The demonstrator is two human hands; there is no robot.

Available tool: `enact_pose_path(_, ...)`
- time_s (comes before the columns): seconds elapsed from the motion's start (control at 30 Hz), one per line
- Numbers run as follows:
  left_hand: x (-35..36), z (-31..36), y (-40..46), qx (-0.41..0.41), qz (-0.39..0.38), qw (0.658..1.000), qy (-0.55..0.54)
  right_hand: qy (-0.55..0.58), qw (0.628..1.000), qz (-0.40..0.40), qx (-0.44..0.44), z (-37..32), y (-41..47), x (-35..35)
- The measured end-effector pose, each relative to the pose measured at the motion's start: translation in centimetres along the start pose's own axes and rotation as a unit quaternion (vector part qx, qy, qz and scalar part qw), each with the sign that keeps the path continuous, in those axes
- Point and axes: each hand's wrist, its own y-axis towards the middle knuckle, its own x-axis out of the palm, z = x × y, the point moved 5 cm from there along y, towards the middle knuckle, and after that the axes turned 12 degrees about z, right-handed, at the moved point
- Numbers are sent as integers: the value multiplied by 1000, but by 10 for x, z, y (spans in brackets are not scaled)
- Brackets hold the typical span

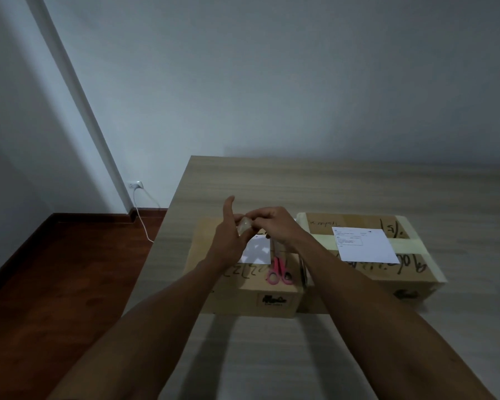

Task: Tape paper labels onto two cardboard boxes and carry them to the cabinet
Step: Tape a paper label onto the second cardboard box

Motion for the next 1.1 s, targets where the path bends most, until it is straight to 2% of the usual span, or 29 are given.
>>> enact_pose_path(0.27, -7, -1, -3, -11, -15, 1000, 2, -12, 999, -37, -23, -6, -3, 3)
enact_pose_path(0.57, -17, -5, 2, 3, 2, 998, 61, 18, 999, -5, -46, -9, 2, 12)
enact_pose_path(0.83, -27, -9, 3, 28, -30, 978, 205, 14, 999, -11, -44, -5, 5, 13)
enact_pose_path(1.0, -24, -5, 4, 31, -34, 978, 201, -46, 995, -56, -70, -9, 5, 16)
enact_pose_path(1.1, -22, -2, 5, 22, -36, 982, 182, -61, 994, -54, -76, -11, 6, 17)
